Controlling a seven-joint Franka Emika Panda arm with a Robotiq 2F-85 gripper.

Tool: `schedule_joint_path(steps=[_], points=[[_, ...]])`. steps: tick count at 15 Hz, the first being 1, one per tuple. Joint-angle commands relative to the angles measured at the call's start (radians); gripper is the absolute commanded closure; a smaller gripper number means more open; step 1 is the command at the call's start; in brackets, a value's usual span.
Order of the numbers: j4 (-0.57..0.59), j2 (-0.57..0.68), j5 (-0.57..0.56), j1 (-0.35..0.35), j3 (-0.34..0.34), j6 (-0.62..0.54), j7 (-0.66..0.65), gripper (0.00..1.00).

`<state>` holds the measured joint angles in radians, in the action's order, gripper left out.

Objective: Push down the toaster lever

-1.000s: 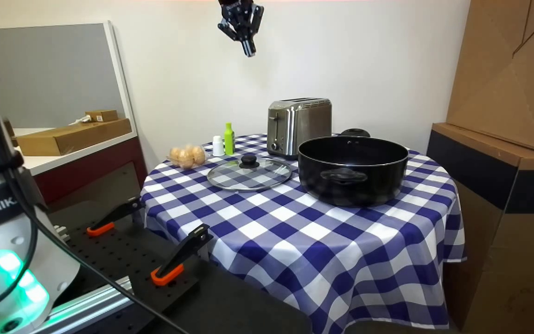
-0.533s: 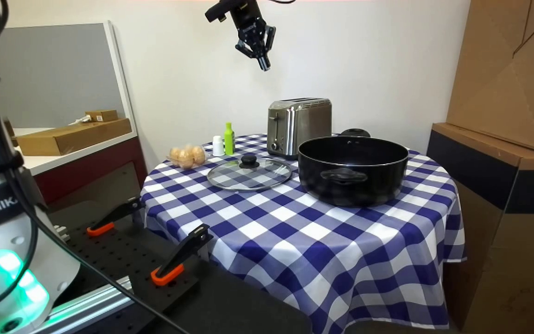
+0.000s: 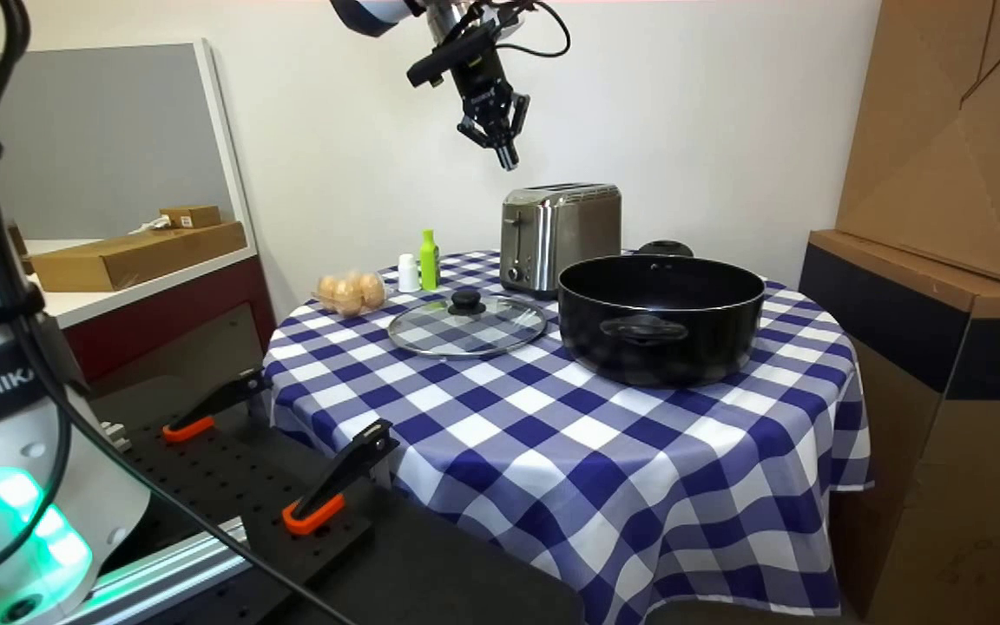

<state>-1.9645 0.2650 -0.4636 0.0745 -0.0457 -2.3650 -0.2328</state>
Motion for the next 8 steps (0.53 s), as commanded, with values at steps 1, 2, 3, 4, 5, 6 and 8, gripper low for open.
schedule_joint_path(steps=[1, 2, 3, 4, 5, 6, 8], points=[[0.051, 0.066, -0.035, 0.041, 0.038, -0.022, -0.029, 1.0], [0.059, 0.08, -0.037, 0.047, 0.044, -0.026, -0.028, 1.0], [0.067, 0.094, -0.038, 0.053, 0.05, -0.031, -0.027, 1.0], [0.076, 0.107, -0.041, 0.058, 0.056, -0.035, -0.027, 1.0], [0.085, 0.12, -0.044, 0.063, 0.062, -0.038, -0.026, 1.0], [0.095, 0.132, -0.047, 0.068, 0.069, -0.041, -0.026, 1.0], [0.113, 0.154, -0.045, 0.074, 0.078, -0.046, -0.021, 1.0]])
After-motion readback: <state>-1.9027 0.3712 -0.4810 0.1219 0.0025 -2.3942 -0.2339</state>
